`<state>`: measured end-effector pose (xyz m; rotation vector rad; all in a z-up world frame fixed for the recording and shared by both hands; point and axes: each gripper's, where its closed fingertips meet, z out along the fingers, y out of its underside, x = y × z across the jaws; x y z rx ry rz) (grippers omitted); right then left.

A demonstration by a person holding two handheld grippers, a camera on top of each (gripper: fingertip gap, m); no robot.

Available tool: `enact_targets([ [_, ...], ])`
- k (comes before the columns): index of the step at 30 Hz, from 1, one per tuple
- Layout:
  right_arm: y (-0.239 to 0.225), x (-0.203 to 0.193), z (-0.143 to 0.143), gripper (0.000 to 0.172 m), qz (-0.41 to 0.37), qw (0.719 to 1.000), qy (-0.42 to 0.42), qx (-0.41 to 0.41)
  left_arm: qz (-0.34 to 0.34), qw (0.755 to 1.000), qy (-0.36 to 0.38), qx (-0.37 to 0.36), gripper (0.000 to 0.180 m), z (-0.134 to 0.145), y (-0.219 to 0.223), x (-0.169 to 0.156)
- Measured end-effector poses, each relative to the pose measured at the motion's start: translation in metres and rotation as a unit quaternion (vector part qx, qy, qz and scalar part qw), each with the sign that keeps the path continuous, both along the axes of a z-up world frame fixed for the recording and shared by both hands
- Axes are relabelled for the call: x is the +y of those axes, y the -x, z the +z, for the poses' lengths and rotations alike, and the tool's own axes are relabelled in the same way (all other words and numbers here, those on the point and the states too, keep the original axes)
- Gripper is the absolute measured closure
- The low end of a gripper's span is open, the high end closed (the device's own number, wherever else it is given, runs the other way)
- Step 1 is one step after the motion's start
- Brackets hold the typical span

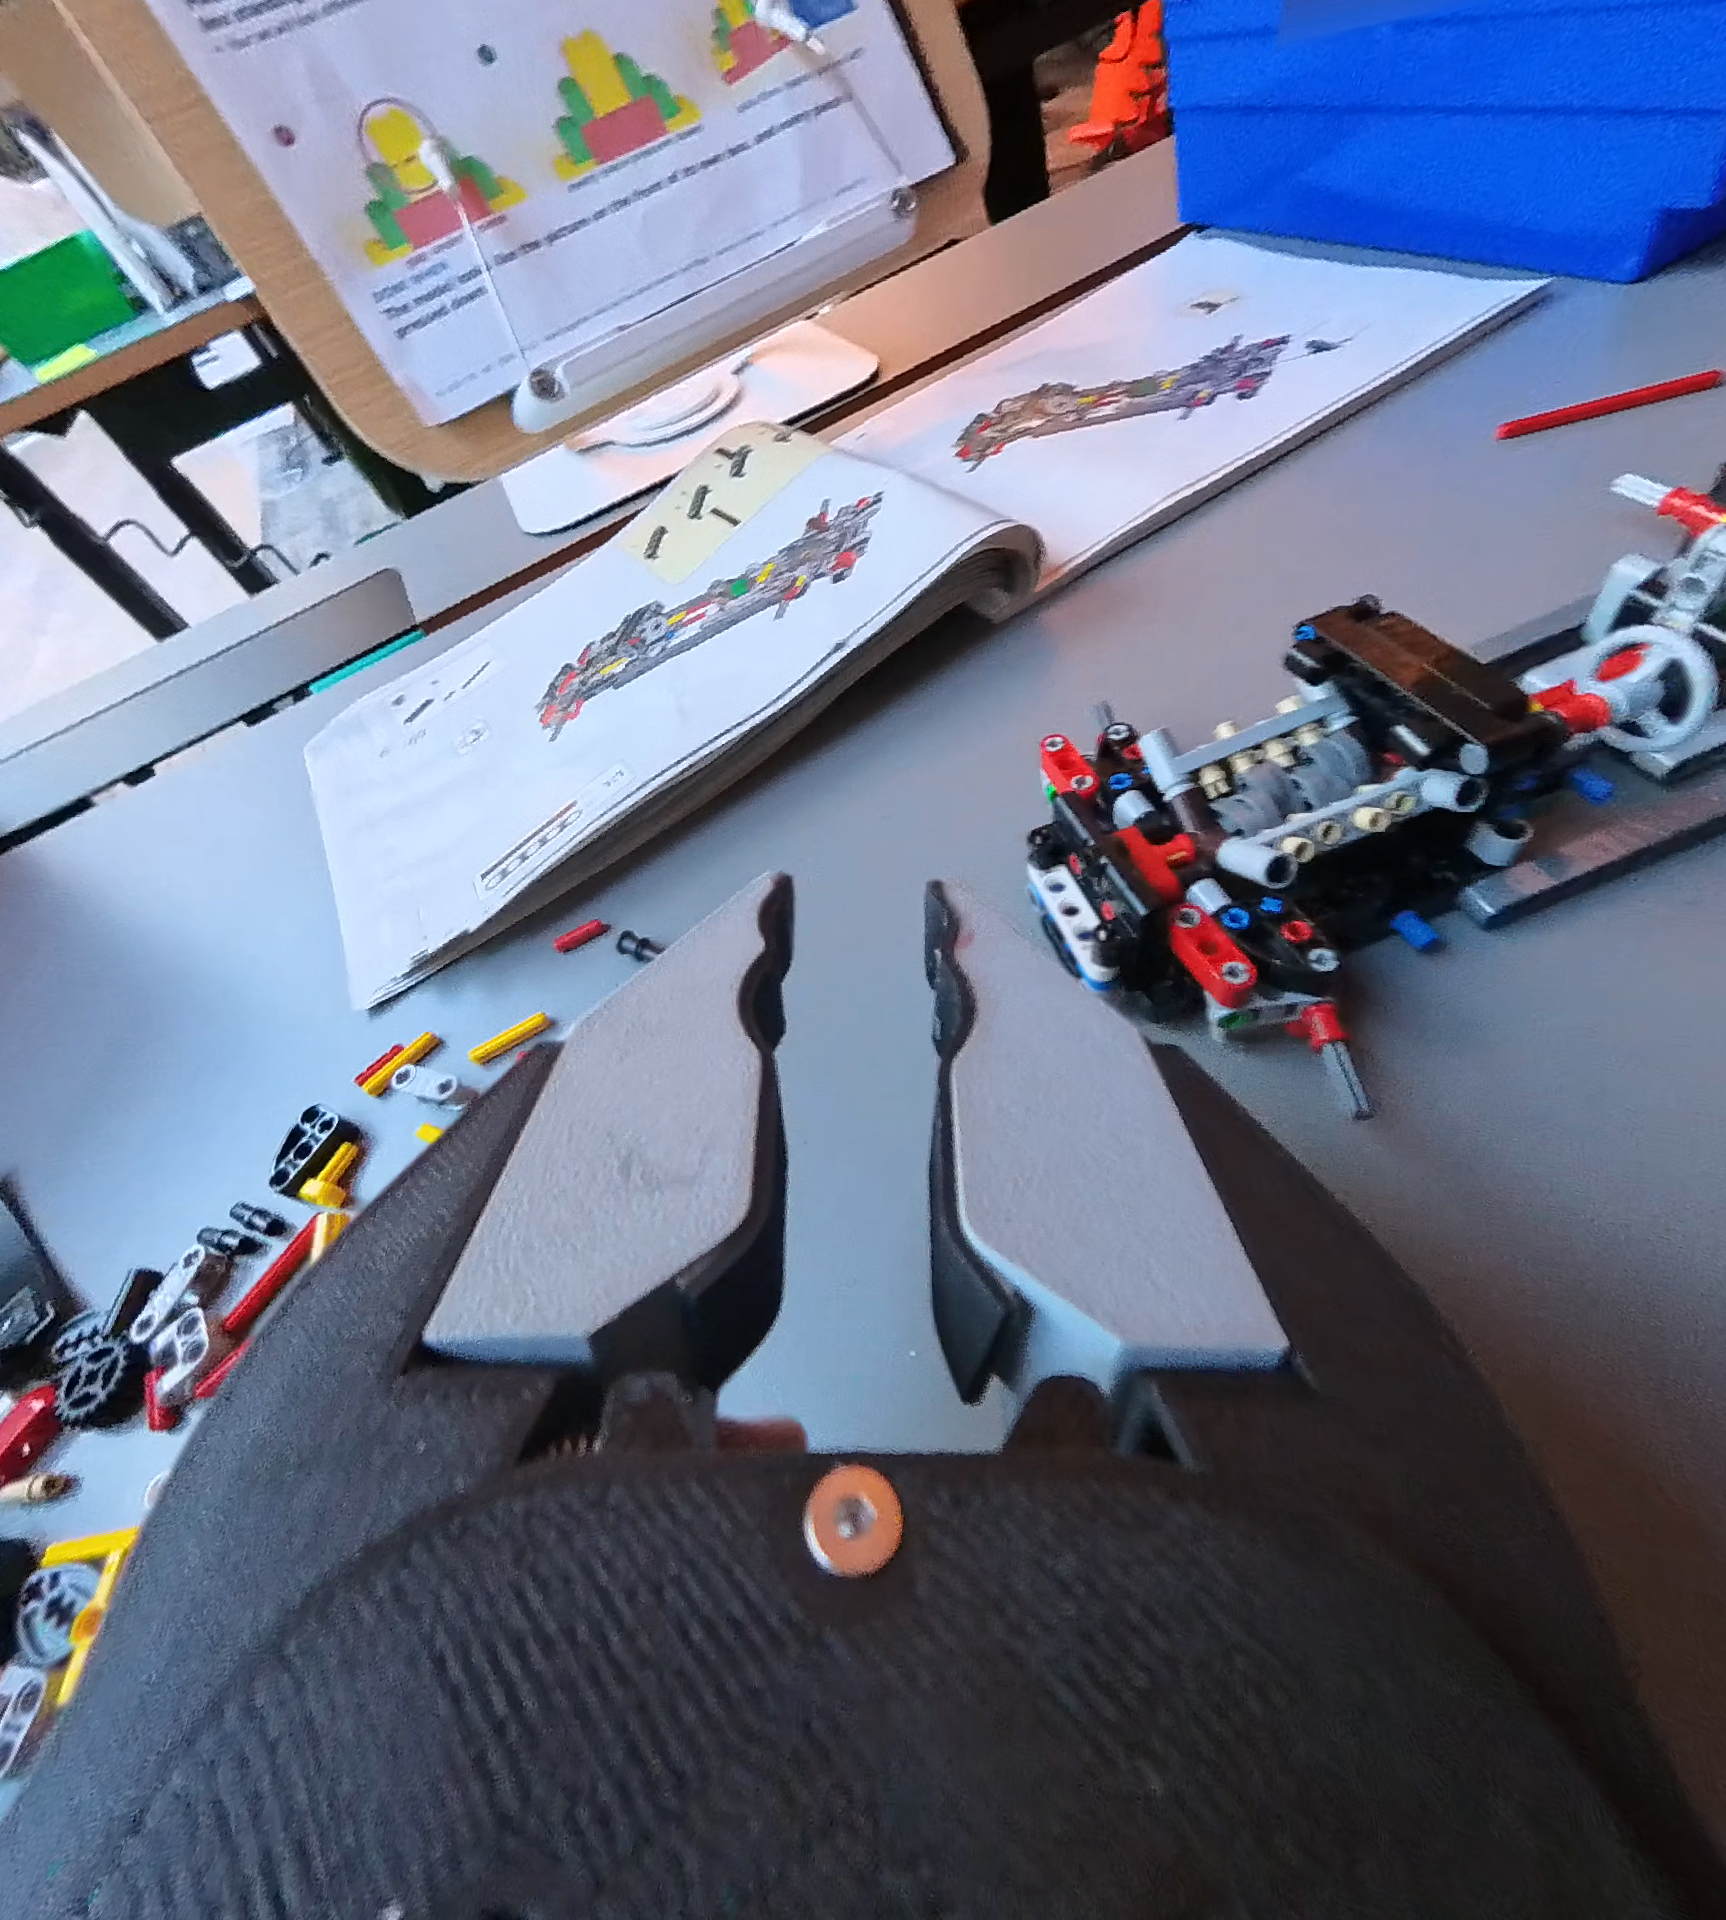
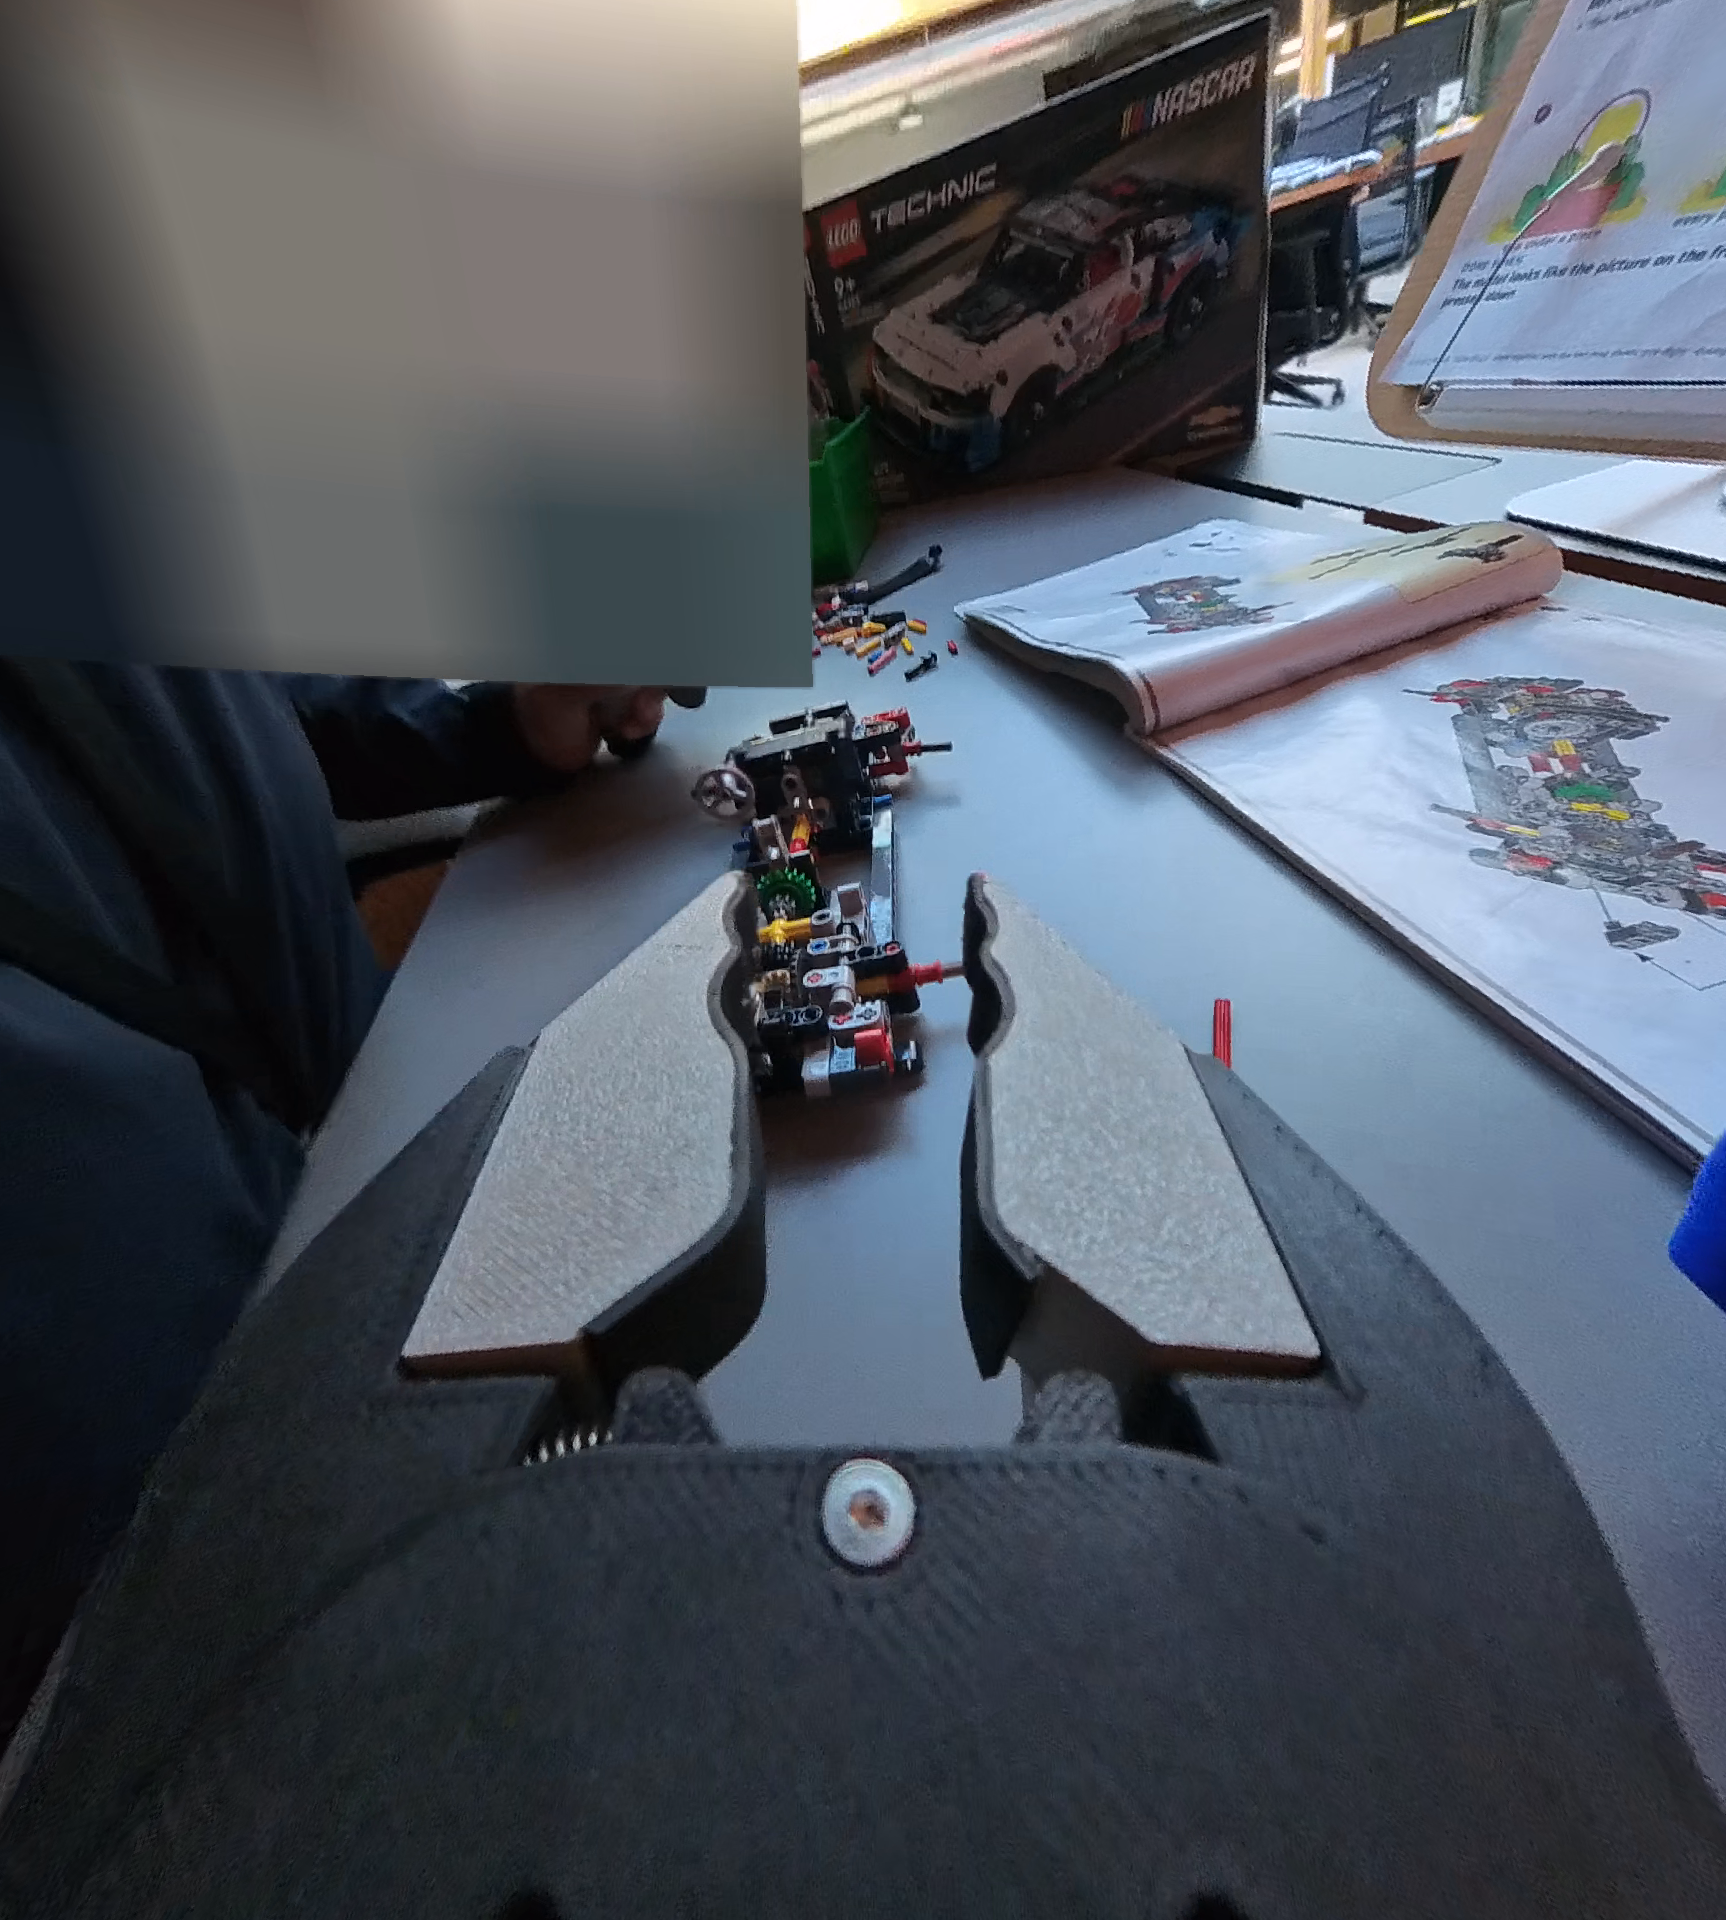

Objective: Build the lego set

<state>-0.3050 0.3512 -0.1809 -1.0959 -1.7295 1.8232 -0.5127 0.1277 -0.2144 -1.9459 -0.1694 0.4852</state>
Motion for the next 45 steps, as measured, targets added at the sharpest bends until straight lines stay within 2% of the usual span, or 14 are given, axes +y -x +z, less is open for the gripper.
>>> enact_targets([
  [4,0.001,0.006,0.007,0.133,0.005,0.999,0.046,0.003,0.012,1.000,0.017,-0.019,0.156,-0.007,0.005,0.000],
  [8,-0.003,0.003,0.006,0.131,0.008,0.999,0.043,0.002,0.014,0.999,0.030,-0.006,0.156,-0.009,0.005,0.001],
  [13,-0.005,-0.005,0.005,0.122,0.008,1.000,0.012,-0.005,0.010,0.999,0.033,0.000,0.156,-0.010,0.004,0.001],
  [23,-0.007,-0.029,-0.033,0.099,0.048,0.991,-0.102,-0.074,0.006,0.999,0.034,0.003,0.156,-0.010,0.004,0.001],
  [28,-0.009,-0.039,-0.044,0.099,0.052,0.983,-0.159,-0.078,0.009,0.999,0.039,0.017,0.156,-0.010,0.004,0.001],
  [39,-0.012,-0.042,-0.052,0.097,0.058,0.980,-0.157,-0.108,0.019,0.999,0.037,0.011,0.157,-0.009,0.008,0.000],
  [45,-0.016,-0.050,-0.070,0.096,0.066,0.963,-0.232,-0.123,0.018,0.999,0.041,0.020,0.157,-0.010,0.006,0.001],
])
